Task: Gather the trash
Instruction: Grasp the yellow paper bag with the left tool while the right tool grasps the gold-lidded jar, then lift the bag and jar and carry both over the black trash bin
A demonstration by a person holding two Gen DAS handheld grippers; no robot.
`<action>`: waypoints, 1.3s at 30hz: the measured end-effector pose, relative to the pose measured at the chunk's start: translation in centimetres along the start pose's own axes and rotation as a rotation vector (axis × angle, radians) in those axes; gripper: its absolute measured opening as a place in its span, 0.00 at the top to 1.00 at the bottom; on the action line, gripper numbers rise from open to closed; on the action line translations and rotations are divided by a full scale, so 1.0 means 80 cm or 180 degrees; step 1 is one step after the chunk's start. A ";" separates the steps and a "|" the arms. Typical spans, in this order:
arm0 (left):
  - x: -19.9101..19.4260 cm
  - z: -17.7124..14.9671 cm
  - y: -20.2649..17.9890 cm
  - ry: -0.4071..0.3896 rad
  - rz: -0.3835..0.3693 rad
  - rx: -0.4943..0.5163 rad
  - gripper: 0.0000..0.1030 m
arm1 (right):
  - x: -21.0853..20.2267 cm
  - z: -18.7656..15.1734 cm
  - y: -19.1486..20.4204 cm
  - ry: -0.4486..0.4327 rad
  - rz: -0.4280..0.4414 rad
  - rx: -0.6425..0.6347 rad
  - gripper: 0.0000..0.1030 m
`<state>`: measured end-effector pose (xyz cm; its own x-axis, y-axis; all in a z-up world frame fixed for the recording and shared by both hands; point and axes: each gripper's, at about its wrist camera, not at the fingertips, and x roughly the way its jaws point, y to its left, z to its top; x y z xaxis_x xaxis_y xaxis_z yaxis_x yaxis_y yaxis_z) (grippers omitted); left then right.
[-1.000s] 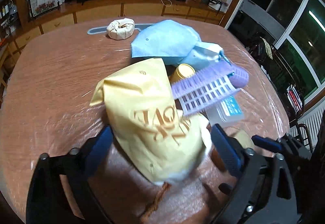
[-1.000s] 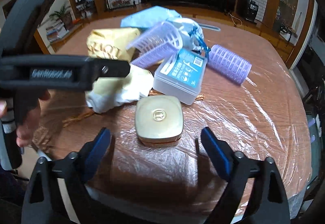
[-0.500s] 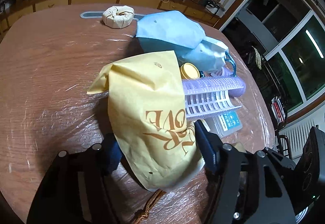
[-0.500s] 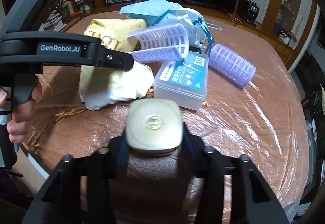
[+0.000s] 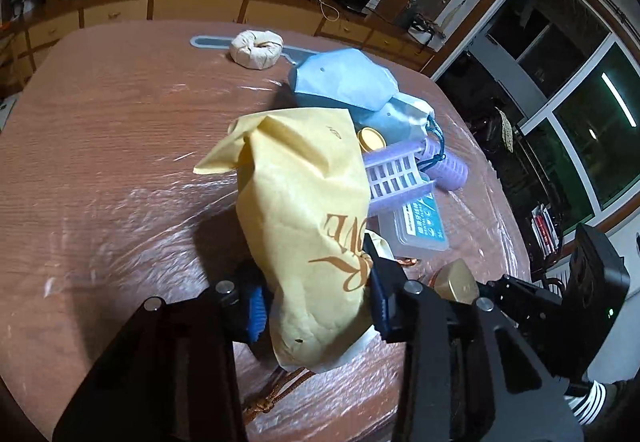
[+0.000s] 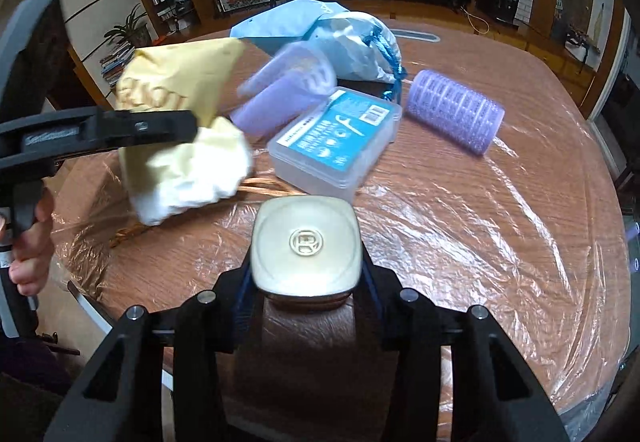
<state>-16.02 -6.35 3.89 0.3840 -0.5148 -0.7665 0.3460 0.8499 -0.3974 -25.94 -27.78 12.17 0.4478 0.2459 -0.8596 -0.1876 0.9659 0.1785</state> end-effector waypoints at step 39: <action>-0.095 -0.074 -0.065 -0.0397 0.0436 0.0528 0.60 | -0.083 -0.013 0.018 -0.0185 -0.0067 -0.0255 0.57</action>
<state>-25.80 -6.16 8.81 0.5361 -0.4147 -0.7353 0.4152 0.8879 -0.1980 -30.08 -28.08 17.68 0.5020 0.2323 -0.8331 -0.2460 0.9618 0.1199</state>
